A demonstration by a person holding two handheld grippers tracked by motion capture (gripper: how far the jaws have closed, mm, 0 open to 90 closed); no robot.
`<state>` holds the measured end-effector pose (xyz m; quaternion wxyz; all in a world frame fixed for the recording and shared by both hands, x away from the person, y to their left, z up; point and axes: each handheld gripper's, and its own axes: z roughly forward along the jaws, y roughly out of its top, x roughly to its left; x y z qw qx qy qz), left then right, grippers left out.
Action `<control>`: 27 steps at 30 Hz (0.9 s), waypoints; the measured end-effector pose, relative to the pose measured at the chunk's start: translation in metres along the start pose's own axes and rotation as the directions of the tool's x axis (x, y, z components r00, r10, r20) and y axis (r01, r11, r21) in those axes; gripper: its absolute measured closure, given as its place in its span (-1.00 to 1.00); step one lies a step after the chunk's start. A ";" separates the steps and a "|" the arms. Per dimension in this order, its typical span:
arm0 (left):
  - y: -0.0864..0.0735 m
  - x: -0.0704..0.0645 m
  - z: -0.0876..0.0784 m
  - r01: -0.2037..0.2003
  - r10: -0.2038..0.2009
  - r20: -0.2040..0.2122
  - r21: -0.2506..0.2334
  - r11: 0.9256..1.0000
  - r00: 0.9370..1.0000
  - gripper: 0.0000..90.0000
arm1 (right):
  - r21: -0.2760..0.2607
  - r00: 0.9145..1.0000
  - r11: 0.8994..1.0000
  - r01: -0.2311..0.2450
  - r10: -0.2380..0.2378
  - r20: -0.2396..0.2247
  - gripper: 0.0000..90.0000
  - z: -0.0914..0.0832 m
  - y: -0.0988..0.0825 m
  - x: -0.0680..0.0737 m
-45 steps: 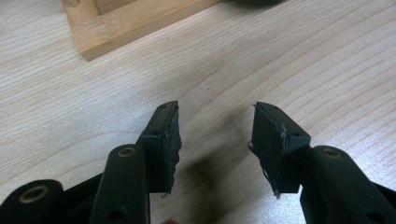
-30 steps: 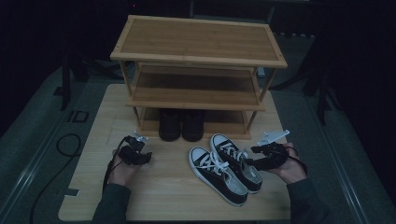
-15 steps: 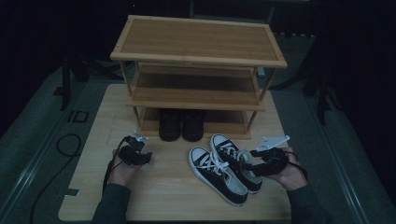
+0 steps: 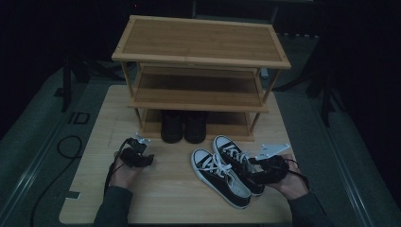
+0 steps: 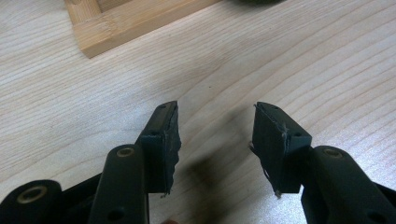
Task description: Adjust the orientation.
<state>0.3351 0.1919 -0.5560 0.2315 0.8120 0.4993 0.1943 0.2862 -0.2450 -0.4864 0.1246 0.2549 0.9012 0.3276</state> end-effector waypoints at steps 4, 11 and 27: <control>0.000 0.000 0.000 0.001 -0.001 0.000 0.001 1.000 1.000 0.15 | 0.031 1.000 0.999 -0.008 0.008 -0.001 -0.07 0.007 -0.001 0.000; 0.000 0.000 0.000 -0.001 0.001 0.000 0.000 1.000 1.000 0.14 | 0.055 1.000 0.998 -0.012 0.013 -0.010 -0.19 0.017 0.001 0.003; 0.000 -0.001 0.001 -0.004 0.004 0.001 0.006 1.000 1.000 0.14 | 0.119 0.998 0.991 -0.064 0.065 0.000 -0.19 0.037 0.004 0.008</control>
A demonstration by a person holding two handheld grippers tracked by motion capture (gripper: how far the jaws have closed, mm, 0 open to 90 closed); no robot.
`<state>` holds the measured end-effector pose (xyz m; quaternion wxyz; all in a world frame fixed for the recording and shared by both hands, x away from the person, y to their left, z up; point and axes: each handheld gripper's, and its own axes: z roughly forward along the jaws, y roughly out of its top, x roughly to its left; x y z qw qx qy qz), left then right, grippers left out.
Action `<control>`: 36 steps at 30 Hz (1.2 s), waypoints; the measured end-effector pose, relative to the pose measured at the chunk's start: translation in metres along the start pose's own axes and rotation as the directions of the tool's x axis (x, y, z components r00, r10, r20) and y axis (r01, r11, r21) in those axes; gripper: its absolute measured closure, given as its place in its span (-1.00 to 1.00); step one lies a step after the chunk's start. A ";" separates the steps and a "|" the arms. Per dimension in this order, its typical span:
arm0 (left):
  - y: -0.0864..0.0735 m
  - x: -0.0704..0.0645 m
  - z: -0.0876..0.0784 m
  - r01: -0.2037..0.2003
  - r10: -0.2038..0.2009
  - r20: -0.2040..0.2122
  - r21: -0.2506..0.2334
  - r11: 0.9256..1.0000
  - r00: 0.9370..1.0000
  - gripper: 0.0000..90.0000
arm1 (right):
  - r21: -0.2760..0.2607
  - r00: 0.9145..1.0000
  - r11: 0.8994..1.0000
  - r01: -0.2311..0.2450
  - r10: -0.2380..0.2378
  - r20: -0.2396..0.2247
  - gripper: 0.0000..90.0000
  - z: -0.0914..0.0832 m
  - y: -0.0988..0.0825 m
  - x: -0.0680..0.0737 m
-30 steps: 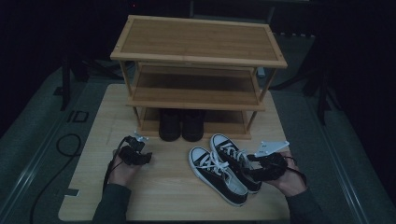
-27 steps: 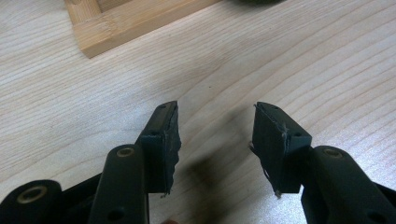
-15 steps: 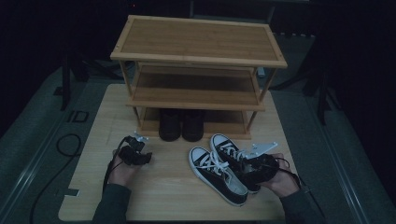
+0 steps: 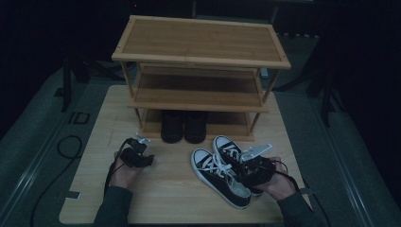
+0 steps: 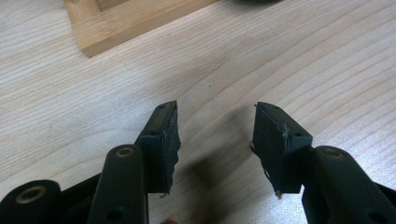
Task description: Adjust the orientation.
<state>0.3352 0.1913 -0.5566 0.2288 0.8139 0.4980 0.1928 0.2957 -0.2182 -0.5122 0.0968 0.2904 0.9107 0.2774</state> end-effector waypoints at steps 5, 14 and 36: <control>0.000 0.000 0.000 0.002 -0.002 -0.001 -0.001 1.000 1.000 0.14 | 0.015 1.000 1.000 0.002 -0.002 -0.029 -0.10 0.003 0.001 0.004; 0.000 0.001 0.000 0.005 -0.005 -0.002 -0.004 1.000 1.000 0.14 | 0.047 0.999 0.999 -0.027 0.025 0.041 0.22 0.018 0.014 0.008; 0.000 0.000 0.001 0.002 -0.002 0.001 0.001 1.000 1.000 0.14 | 0.056 0.998 0.996 -0.066 0.066 0.004 0.85 0.027 0.012 0.004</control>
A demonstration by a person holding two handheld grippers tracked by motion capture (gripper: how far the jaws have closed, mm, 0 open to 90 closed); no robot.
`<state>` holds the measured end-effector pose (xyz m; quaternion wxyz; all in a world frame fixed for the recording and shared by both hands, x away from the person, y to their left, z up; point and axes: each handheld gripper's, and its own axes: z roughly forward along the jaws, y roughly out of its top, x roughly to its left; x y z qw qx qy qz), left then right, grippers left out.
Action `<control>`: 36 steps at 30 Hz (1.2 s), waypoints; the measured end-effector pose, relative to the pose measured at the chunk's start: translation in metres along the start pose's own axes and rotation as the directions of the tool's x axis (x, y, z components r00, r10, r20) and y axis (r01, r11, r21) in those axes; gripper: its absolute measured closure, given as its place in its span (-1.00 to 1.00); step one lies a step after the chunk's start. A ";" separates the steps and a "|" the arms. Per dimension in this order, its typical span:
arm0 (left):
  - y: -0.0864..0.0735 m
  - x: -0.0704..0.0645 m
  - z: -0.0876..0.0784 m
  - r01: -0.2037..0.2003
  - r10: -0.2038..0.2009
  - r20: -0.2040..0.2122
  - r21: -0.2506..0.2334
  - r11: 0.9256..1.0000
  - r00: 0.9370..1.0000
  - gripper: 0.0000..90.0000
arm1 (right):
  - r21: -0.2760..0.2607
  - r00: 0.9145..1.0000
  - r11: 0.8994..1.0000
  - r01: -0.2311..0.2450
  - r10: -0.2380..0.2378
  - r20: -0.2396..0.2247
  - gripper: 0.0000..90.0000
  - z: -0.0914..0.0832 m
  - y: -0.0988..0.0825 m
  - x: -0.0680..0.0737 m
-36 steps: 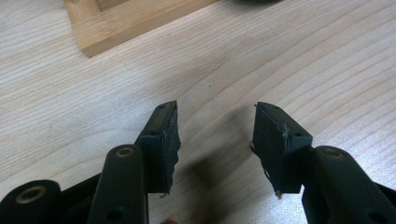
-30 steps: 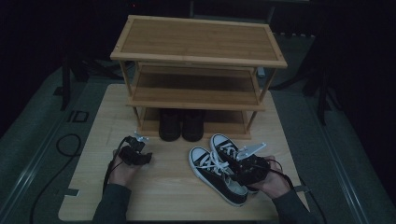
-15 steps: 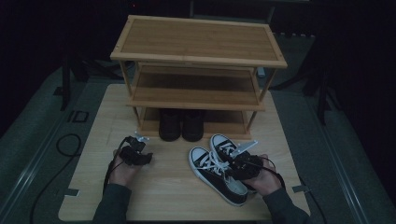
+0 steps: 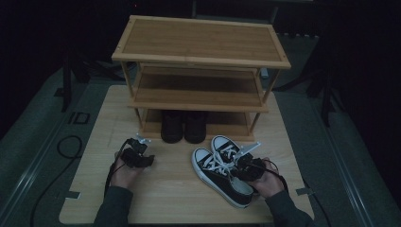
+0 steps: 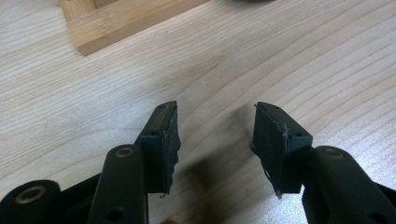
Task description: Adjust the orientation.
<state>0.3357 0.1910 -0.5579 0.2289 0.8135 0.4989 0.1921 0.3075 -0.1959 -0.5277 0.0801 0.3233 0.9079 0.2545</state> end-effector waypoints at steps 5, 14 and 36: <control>0.000 0.000 0.000 -0.001 0.001 -0.001 -0.001 1.000 1.000 0.14 | -0.010 1.000 1.000 0.005 -0.005 -0.004 0.86 -0.001 -0.002 -0.001; 0.000 0.003 -0.001 0.008 -0.008 0.000 -0.004 1.000 1.000 0.14 | -0.021 0.999 0.999 0.026 -0.027 -0.028 0.86 -0.003 -0.002 -0.007; 0.000 0.002 -0.001 0.007 -0.007 -0.001 -0.004 1.000 1.000 0.14 | -0.037 0.995 0.996 0.086 -0.088 -0.041 0.88 -0.007 0.001 -0.012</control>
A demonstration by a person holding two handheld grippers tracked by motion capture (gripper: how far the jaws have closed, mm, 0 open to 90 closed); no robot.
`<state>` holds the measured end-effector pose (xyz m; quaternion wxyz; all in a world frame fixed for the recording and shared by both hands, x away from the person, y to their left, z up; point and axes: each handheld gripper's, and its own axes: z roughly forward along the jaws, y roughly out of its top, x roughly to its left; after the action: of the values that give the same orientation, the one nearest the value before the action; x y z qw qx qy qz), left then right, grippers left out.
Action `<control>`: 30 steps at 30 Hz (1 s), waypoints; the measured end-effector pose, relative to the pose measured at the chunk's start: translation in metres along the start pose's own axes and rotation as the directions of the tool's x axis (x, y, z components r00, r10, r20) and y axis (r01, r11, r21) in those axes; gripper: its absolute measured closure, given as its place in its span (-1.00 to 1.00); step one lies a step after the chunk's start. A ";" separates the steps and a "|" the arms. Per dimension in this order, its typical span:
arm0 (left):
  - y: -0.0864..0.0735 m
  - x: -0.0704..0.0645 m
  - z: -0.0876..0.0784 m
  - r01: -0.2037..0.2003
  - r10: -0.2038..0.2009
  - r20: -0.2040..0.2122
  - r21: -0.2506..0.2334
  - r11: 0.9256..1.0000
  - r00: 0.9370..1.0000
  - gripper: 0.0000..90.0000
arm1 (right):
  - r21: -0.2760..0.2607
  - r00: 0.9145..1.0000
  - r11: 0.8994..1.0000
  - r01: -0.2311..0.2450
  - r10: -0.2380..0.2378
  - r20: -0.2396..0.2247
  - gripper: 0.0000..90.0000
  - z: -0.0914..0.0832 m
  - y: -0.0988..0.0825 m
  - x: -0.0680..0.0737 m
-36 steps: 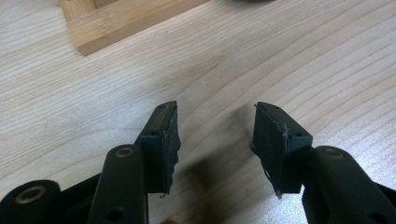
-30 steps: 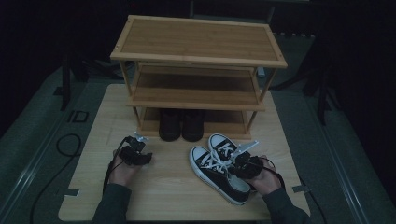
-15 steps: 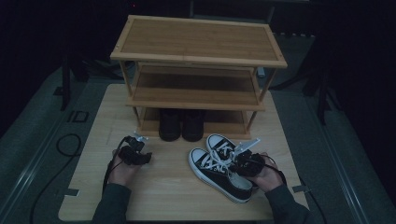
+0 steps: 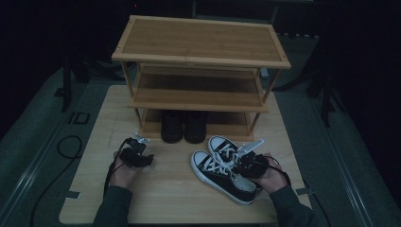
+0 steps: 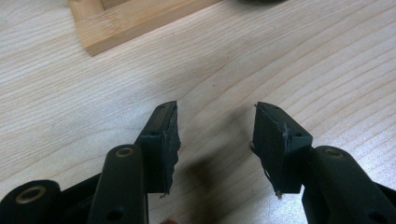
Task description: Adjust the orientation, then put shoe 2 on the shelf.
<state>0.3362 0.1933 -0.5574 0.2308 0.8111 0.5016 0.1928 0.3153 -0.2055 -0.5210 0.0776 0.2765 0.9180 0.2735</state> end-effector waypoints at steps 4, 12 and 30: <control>0.000 0.000 0.000 0.000 0.000 0.000 0.001 1.000 1.000 0.14 | -0.006 1.000 1.000 0.003 -0.003 -0.003 0.89 -0.001 0.000 -0.001; 0.000 0.000 0.000 0.001 -0.001 0.000 0.001 1.000 1.000 0.14 | -0.003 0.999 1.000 0.022 -0.022 -0.026 0.89 -0.005 0.001 -0.001; 0.000 0.001 0.000 0.002 -0.002 0.002 0.000 1.000 1.000 0.13 | -0.018 0.997 0.998 0.057 -0.058 -0.052 0.89 -0.015 0.012 0.002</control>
<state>0.3362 0.1942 -0.5573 0.2316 0.8107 0.5024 0.1916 0.3146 -0.2030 -0.5021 0.0635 0.2420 0.9251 0.2857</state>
